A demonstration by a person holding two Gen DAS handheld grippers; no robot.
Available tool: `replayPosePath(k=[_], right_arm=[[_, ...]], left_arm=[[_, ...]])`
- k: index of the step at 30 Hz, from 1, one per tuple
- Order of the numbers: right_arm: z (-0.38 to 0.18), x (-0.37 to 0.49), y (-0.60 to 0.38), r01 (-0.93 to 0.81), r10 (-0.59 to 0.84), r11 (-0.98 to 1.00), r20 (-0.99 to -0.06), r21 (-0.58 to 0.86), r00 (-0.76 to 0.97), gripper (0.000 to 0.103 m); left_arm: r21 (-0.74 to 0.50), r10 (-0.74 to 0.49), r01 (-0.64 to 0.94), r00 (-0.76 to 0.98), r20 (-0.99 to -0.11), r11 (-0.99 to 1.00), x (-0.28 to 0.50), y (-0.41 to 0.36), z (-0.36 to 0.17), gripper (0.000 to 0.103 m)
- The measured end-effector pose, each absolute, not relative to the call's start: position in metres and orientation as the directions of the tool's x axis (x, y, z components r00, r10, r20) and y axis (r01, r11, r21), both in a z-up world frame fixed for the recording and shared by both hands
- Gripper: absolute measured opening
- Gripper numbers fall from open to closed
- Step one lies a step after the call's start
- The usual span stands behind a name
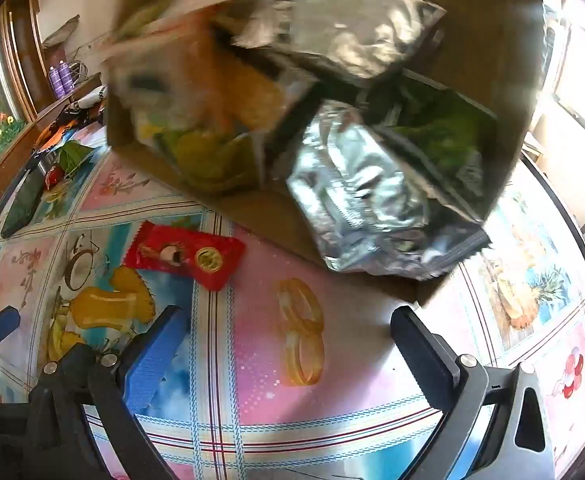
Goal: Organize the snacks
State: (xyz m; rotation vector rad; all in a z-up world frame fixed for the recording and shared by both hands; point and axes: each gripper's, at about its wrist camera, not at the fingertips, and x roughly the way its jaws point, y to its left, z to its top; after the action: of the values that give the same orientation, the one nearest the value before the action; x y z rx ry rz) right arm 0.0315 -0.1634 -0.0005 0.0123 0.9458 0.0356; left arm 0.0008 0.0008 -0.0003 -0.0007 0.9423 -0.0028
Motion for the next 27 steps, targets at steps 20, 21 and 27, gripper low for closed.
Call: replayPosePath(k=[20, 21, 27], right_arm=[[0.004, 0.0375, -0.1667, -0.023, 0.038, 0.999, -0.812, 0.029, 0.582, 0.103], [0.0031, 0.0374, -0.1689, -0.023, 0.038, 0.999, -0.812, 0.03, 0.583, 0.103], [0.0021, 0.0363, -0.1661, -0.023, 0.036, 0.999, -0.811, 0.028, 0.584, 0.103]], left_arm=[[0.0, -0.001, 0.002, 0.588, -0.809, 1.0, 0.0009, -0.0006, -0.0004, 0.103], [0.0, -0.001, 0.002, 0.588, -0.809, 1.0, 0.0009, -0.0004, -0.0003, 0.103], [0.0, -0.001, 0.001, 0.588, -0.809, 1.0, 0.0018, 0.0, -0.0009, 0.103]])
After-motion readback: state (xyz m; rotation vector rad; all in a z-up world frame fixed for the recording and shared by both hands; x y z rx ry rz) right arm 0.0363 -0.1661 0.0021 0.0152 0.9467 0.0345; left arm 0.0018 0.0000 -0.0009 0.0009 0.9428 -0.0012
